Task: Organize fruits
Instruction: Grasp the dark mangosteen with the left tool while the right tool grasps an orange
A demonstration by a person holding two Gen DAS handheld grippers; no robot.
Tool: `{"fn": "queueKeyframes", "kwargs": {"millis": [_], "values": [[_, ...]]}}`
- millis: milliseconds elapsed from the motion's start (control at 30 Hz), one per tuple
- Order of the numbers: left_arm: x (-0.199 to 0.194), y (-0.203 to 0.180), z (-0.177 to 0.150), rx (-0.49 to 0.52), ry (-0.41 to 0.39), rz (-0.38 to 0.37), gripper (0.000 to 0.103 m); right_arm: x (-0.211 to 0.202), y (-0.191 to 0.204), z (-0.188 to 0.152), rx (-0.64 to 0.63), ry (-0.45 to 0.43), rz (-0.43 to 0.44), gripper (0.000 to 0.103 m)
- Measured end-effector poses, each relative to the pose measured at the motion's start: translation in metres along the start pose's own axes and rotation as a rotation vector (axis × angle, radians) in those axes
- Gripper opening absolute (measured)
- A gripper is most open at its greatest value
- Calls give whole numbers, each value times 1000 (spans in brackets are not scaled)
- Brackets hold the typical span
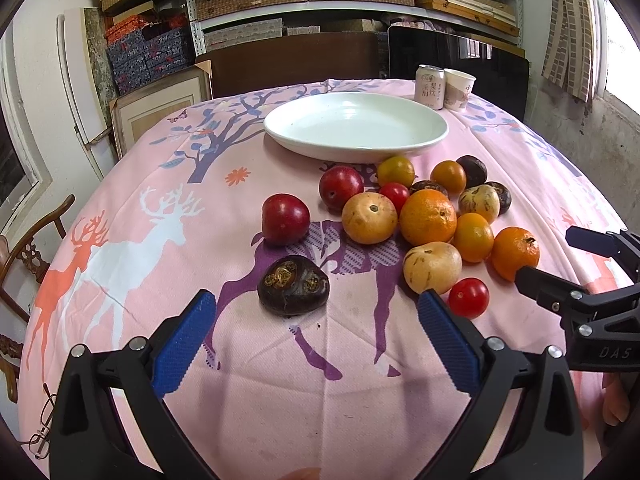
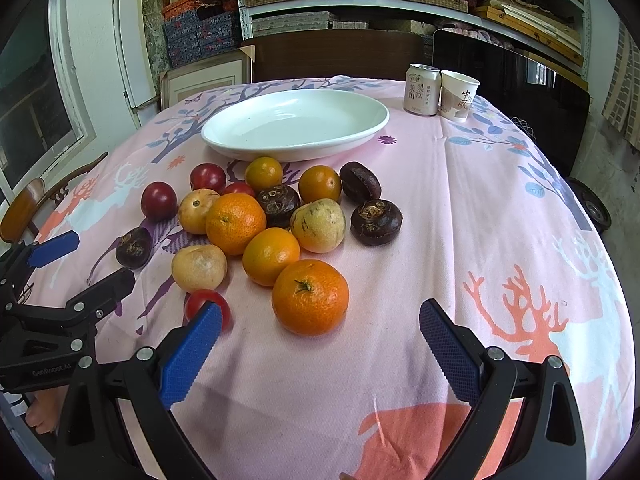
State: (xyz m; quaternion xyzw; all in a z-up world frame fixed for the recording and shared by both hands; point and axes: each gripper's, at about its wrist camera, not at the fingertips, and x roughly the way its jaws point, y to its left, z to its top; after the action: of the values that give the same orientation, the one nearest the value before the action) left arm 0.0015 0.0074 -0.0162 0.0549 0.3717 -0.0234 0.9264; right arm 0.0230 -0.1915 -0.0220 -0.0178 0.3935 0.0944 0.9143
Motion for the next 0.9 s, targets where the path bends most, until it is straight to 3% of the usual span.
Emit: {"fn": "queueKeyframes", "kwargs": {"millis": [367,633,800,900], "values": [[0,6,1,-15,15,0,99,5,6,-2,7,7,13,100],[22,38,-6,-130,156,-91,99,12,-10,-10,91,76,60,100],[39,44,-5,-158,219,-64,99,6,-20,-12,142,28,64,100],[47,42,1,-139,212,10,99,5,-23,-12,150,18,83,100]]}}
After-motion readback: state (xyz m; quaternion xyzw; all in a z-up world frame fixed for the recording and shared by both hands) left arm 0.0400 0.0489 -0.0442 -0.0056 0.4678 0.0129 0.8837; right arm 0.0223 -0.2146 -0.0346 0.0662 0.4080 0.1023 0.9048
